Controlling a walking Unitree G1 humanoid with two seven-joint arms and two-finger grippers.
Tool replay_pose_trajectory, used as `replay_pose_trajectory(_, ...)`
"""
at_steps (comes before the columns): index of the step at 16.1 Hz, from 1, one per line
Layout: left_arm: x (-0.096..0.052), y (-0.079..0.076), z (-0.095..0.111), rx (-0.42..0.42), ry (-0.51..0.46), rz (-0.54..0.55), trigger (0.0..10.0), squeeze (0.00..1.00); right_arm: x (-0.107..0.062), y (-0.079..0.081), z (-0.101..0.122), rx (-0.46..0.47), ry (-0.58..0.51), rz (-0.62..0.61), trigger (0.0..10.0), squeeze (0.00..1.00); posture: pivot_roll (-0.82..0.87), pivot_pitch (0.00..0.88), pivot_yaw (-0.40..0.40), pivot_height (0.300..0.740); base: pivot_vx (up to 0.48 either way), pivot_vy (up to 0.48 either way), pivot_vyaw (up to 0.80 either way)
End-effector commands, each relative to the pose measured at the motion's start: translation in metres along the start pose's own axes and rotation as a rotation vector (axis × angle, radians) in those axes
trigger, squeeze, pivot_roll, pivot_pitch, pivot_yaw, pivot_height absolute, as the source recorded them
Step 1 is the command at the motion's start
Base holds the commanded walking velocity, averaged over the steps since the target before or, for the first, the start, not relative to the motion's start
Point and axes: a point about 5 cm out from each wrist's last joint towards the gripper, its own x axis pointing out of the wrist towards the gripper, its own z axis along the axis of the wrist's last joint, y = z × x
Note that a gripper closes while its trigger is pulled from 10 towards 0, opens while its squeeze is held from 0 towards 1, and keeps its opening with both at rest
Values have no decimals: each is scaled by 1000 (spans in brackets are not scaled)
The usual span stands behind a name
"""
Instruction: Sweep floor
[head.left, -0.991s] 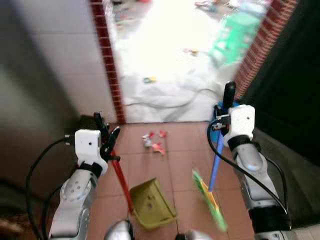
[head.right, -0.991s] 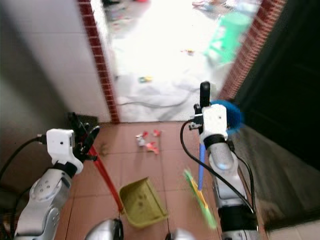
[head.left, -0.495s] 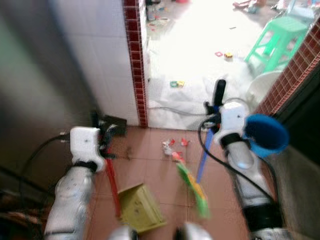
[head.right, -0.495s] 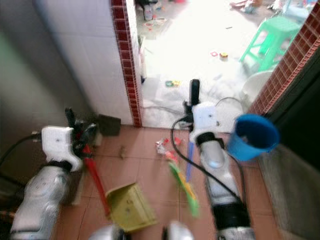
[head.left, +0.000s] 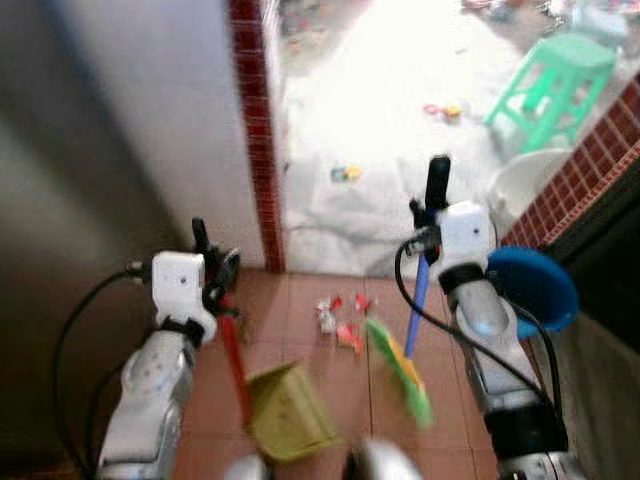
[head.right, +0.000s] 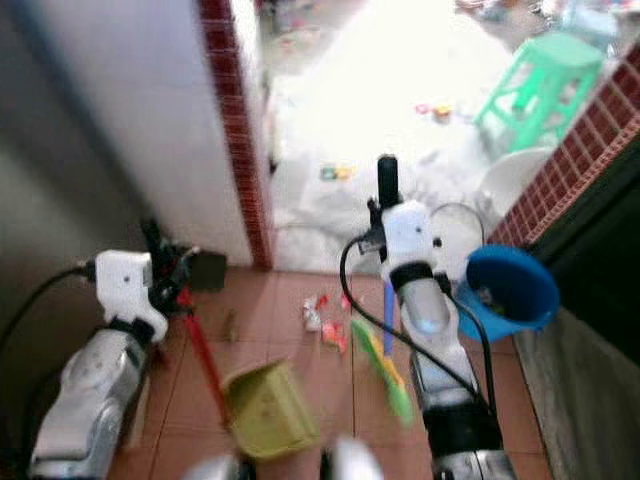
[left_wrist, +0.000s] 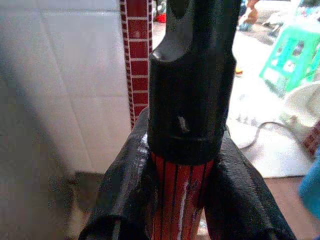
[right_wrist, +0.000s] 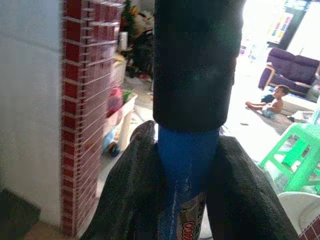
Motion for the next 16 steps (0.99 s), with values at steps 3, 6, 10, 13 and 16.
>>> replay_pose_trajectory(3,1,-7,8,-17,-43,-18,10000,0,3,-1,11,-106,-74,34,10000,0,-73,91,0,740,480,0,792)
replay_pose_trajectory(6,1,-7,7,-14,-36,-5,10000,0,3,0,11,-87,-73,32,10000,0,-73,94,0,740,435,0,183)
replay_pose_trajectory(10,3,-6,6,-1,-36,14,10000,0,4,-2,10,-76,-71,21,10000,0,-73,99,-2,740,0,0,0)
replay_pose_trajectory(13,9,-7,5,21,-41,29,10000,0,6,-2,11,-72,-76,24,10000,0,-75,102,-4,740,0,0,0)
replay_pose_trajectory(16,13,-11,1,26,-23,26,10000,0,6,-1,10,-60,-72,37,10000,0,-78,105,-4,740,0,0,0)
